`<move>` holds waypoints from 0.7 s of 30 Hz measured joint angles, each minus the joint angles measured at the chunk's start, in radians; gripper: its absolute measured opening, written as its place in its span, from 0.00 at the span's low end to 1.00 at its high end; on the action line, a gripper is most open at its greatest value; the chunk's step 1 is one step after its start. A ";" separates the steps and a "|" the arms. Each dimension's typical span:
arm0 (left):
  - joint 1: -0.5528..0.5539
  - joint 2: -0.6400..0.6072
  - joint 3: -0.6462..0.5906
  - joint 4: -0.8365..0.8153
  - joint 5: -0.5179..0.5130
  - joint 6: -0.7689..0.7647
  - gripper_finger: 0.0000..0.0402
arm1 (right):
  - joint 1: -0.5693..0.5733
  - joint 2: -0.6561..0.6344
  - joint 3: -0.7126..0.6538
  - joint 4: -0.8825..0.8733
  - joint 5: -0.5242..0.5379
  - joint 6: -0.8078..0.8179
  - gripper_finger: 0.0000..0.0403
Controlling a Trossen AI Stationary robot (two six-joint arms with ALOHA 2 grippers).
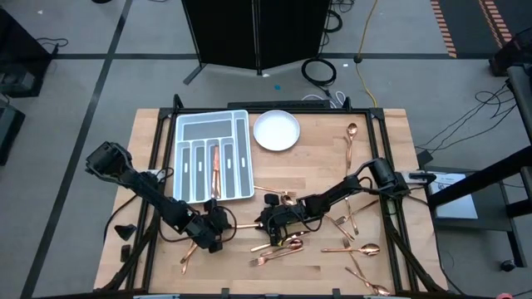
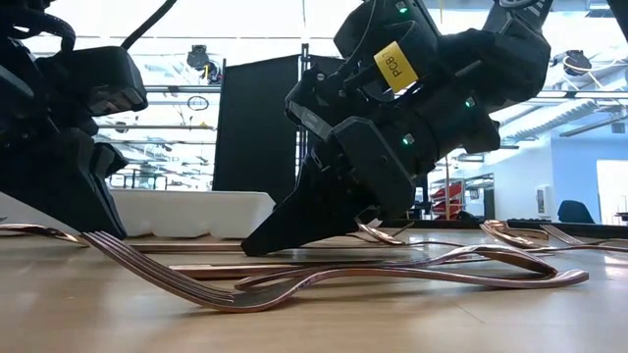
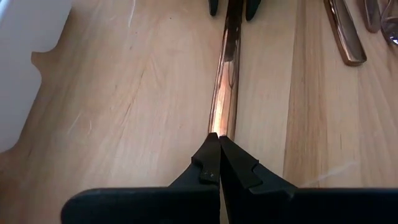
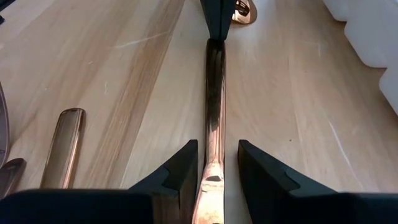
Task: Sort silverware
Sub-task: Put the knife on the silverware tray
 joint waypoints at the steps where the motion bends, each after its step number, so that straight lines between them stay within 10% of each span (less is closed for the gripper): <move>1: 0.000 0.000 0.000 0.000 0.000 0.001 0.00 | 0.000 0.000 0.000 -0.002 0.000 0.000 0.27; 21: -0.015 0.004 -0.005 0.076 -0.042 0.089 0.04 | 0.000 -0.002 -0.001 -0.076 0.003 0.042 0.05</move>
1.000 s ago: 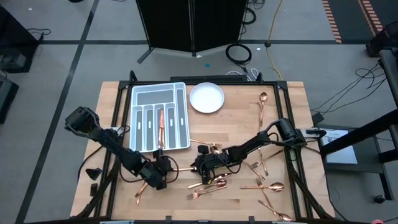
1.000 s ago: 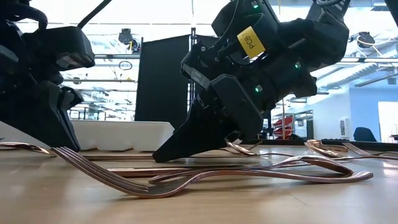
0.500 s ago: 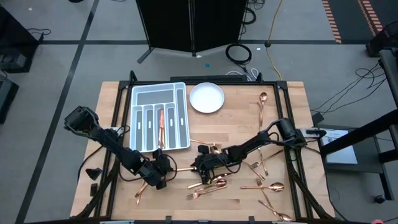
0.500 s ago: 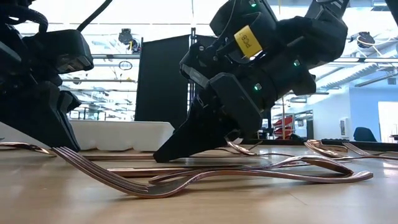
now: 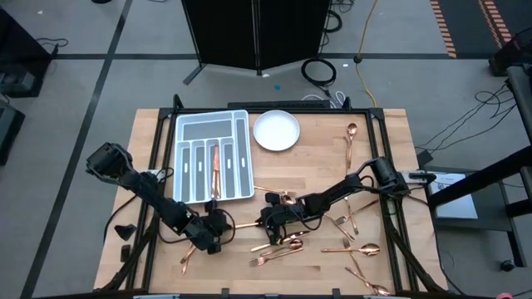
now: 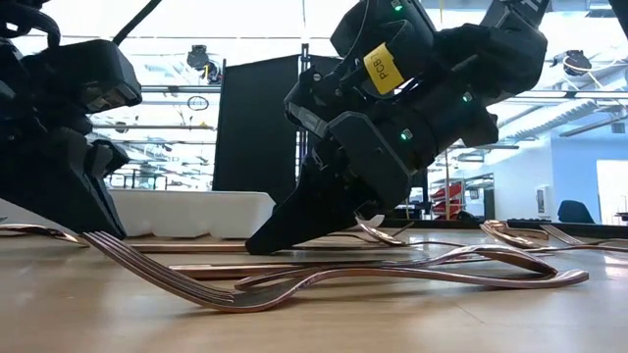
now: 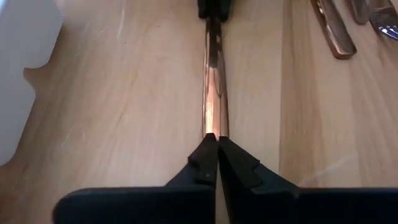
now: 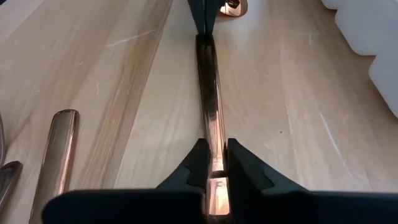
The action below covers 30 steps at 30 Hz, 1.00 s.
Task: Sort silverware
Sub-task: Put the knife on the silverware tray
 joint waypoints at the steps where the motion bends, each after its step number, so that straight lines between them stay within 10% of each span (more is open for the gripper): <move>1: 0.000 -0.001 0.000 0.013 -0.002 0.013 0.06 | 0.000 0.000 0.000 0.000 -0.001 0.000 0.05; 16: 0.055 -0.001 0.000 0.198 -0.078 0.150 0.53 | -0.002 -0.016 -0.004 0.053 -0.005 -0.041 0.04; 30: 0.169 -0.003 0.002 0.268 0.084 0.228 0.56 | -0.009 -0.026 0.032 0.089 -0.004 -0.108 0.04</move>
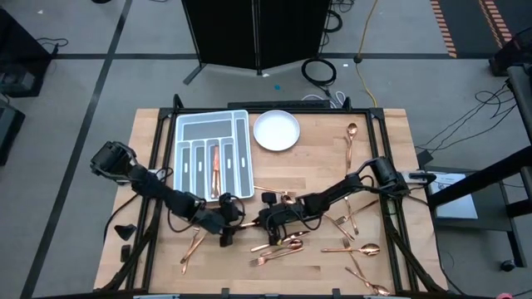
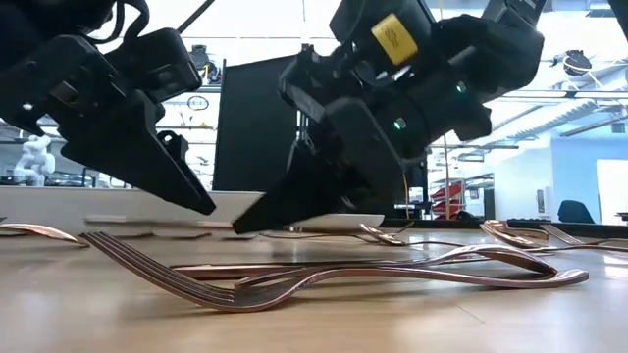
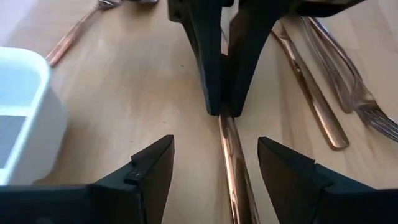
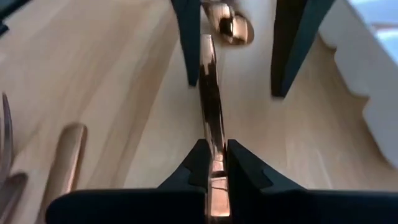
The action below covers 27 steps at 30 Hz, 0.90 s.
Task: Sort silverware
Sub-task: Put the knife on the silverware tray
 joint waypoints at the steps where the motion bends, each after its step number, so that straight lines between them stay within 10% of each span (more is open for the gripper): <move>1: 0.004 0.000 0.000 0.000 0.010 0.000 0.56 | 0.000 -0.001 0.006 0.001 0.001 -0.008 0.04; 15: 0.020 -0.001 0.001 0.000 0.068 0.002 0.55 | -0.025 -0.004 0.080 -0.019 0.005 -0.066 0.05; 27: 0.055 -0.001 0.001 0.000 0.069 0.009 0.34 | -0.033 -0.005 0.084 -0.060 -0.001 -0.066 0.05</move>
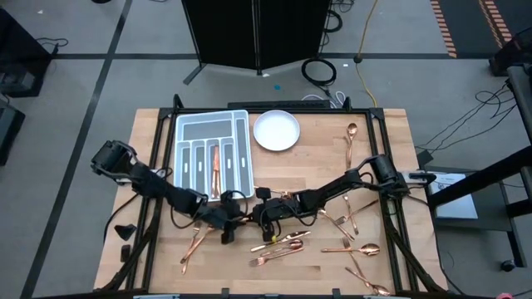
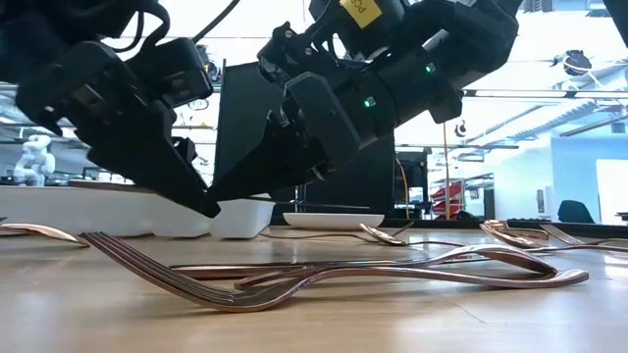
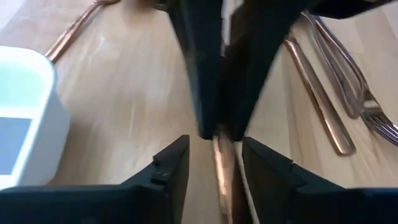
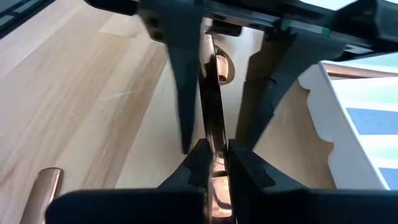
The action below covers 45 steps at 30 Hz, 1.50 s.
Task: Sort silverware
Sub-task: Put the knife on the silverware tray
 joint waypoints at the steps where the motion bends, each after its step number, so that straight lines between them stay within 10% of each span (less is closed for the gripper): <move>1: 0.005 0.000 0.000 0.000 0.004 0.000 0.32 | 0.000 0.000 0.000 0.000 0.001 0.000 0.05; 9: 0.015 0.000 0.000 -0.002 0.025 -0.009 0.07 | -0.002 0.000 0.000 -0.002 0.013 0.004 0.06; 23: 0.015 -0.024 0.006 -0.025 0.028 -0.008 0.07 | -0.012 -0.131 0.002 -0.087 0.007 -0.037 0.27; 31: 0.014 -0.216 0.072 -0.302 -0.076 -0.071 0.07 | -0.012 -0.321 0.000 -0.284 0.012 -0.048 0.26; 45: 0.006 -0.568 0.066 -0.977 -0.492 -1.000 0.07 | 0.048 -0.400 -0.065 -0.376 0.144 -0.023 0.25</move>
